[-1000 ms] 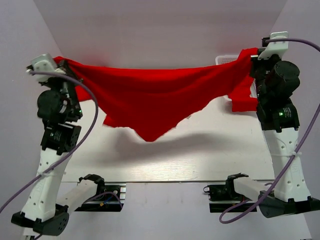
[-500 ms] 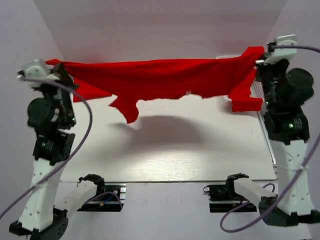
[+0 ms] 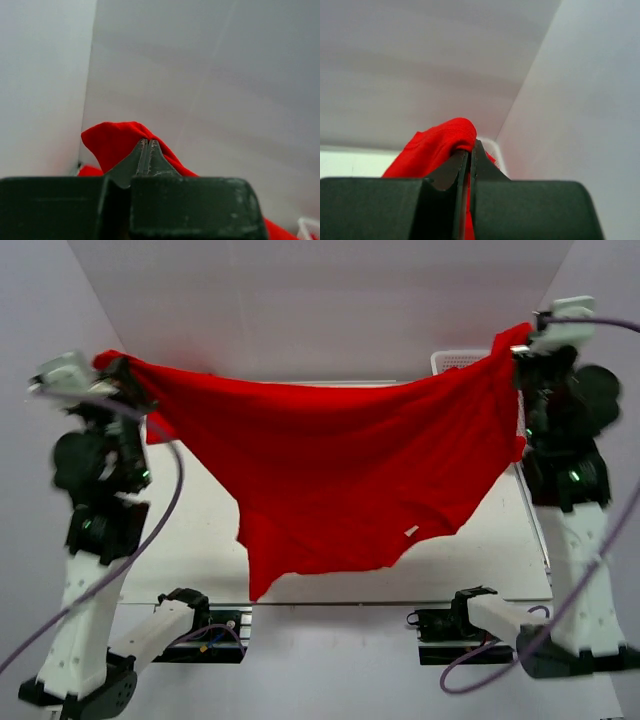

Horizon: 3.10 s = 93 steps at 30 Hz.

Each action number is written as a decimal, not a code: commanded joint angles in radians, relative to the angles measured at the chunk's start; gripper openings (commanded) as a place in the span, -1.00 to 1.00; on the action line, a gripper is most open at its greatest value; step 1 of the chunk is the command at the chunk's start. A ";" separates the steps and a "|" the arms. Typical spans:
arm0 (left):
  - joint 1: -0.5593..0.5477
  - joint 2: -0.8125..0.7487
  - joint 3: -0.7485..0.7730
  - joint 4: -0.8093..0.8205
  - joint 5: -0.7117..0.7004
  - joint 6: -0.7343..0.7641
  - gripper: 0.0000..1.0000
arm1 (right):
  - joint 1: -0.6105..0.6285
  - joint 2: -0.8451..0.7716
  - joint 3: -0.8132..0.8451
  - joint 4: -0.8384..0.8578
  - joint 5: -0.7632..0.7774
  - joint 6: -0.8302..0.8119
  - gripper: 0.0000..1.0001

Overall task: Fold and stack the t-shirts
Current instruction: Flatten out the tshirt

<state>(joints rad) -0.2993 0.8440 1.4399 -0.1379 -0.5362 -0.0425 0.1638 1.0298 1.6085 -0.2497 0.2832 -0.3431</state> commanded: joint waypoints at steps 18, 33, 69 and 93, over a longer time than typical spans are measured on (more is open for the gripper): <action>0.137 0.839 0.022 -0.422 -0.027 -0.455 1.00 | -0.030 0.854 0.306 -0.186 -0.263 0.173 0.81; 0.112 1.130 0.134 -0.238 0.610 -0.254 1.00 | 0.051 0.659 -0.243 -0.217 -0.688 0.366 0.81; -0.052 1.170 0.086 -0.555 0.974 -0.257 1.00 | -0.007 1.564 0.706 0.044 -0.604 0.567 0.81; 0.258 0.768 -0.265 -0.746 0.372 -0.609 1.00 | 0.120 0.752 0.024 -0.157 -0.549 0.248 0.81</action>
<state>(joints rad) -0.0494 1.6829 1.2243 -0.8589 -0.1066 -0.5888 0.2790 1.8126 1.7435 -0.3588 -0.2901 -0.0887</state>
